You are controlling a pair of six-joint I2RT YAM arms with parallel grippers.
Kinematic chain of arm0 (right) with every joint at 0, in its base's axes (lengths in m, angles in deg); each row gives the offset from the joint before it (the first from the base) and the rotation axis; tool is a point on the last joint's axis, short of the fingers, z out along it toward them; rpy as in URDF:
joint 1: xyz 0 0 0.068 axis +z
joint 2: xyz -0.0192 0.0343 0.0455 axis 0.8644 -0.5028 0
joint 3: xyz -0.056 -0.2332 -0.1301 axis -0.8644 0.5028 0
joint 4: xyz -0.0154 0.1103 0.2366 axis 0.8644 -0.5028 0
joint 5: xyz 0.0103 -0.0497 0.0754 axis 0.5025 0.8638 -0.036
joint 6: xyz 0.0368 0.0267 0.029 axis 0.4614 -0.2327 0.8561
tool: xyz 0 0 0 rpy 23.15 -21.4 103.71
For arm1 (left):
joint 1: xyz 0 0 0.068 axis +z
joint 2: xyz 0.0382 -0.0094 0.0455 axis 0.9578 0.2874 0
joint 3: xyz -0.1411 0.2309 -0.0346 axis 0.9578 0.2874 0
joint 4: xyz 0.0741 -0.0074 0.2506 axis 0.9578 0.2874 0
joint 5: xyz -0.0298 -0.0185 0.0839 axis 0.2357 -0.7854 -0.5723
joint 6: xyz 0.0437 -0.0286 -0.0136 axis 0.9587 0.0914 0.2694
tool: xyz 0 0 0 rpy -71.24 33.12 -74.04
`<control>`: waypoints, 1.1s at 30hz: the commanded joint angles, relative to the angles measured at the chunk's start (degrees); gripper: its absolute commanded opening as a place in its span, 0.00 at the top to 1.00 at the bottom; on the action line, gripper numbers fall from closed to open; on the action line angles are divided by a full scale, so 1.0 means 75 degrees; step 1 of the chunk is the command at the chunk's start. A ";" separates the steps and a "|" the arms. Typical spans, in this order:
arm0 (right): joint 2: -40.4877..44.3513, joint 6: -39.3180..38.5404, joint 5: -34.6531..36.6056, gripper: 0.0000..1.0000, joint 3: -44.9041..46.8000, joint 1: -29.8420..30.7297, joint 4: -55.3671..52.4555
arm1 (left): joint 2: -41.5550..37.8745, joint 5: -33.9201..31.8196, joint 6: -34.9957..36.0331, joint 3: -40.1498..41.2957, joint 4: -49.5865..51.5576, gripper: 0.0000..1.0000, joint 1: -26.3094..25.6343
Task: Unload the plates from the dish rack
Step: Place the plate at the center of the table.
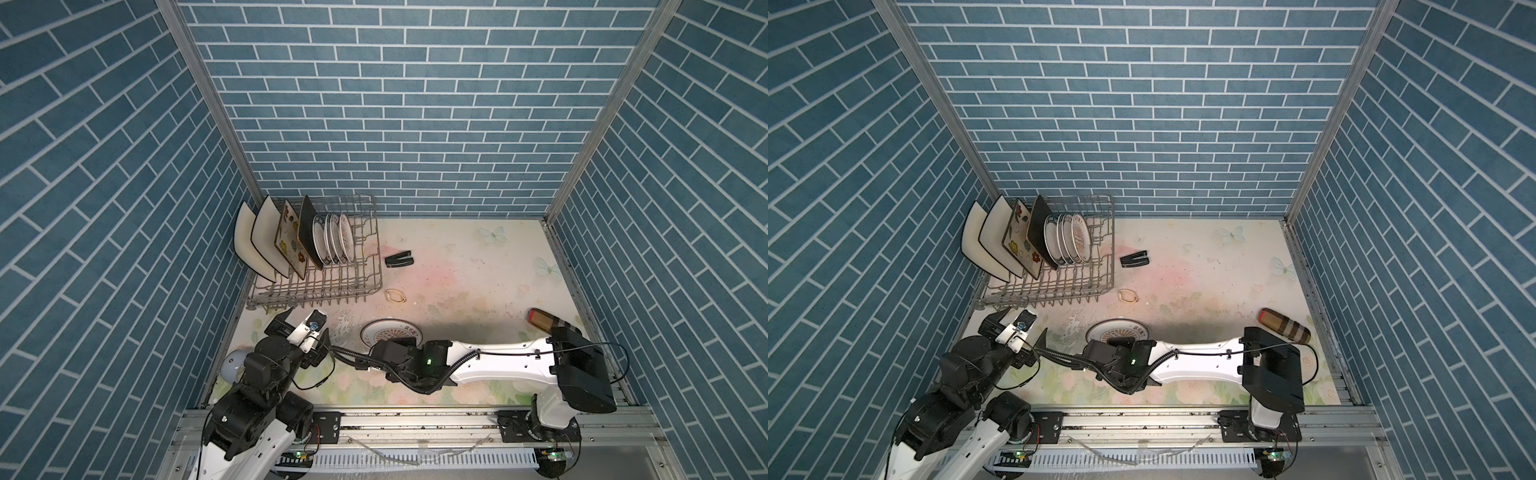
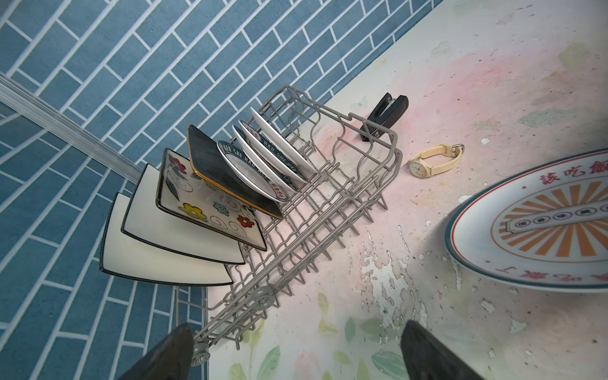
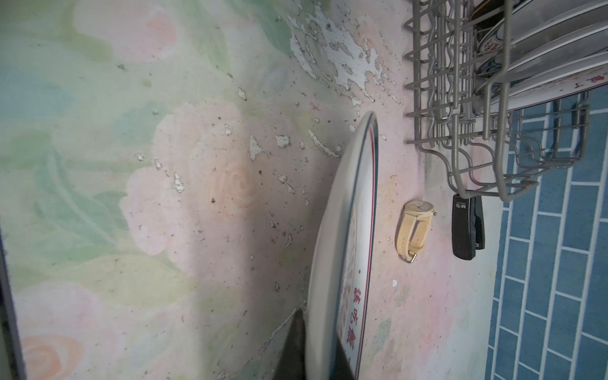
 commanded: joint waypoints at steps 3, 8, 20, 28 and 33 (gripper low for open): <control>-0.0143 -0.0383 0.0230 1.00 0.0315 0.0122 0.0305 | -0.0078 -0.0202 -0.0038 0.0071 -0.0151 0.01 -0.0052; -0.0196 -0.0416 0.0252 1.00 0.0434 0.0180 0.0350 | -0.0078 -0.0205 -0.0031 0.0066 -0.0150 0.01 -0.0042; -0.0250 -0.0288 0.0275 0.87 0.0478 0.0341 0.0146 | -0.0087 -0.0170 -0.0038 0.0069 -0.0119 0.01 -0.0050; -0.0360 -0.0120 0.0279 0.77 0.0471 0.0360 0.0034 | 0.0053 -0.0206 -0.0033 0.0033 -0.0075 0.01 -0.0052; -0.0355 -0.0029 0.0264 0.69 0.0501 0.0381 0.0024 | 0.0160 -0.0240 -0.0050 0.0029 -0.0058 0.01 -0.0042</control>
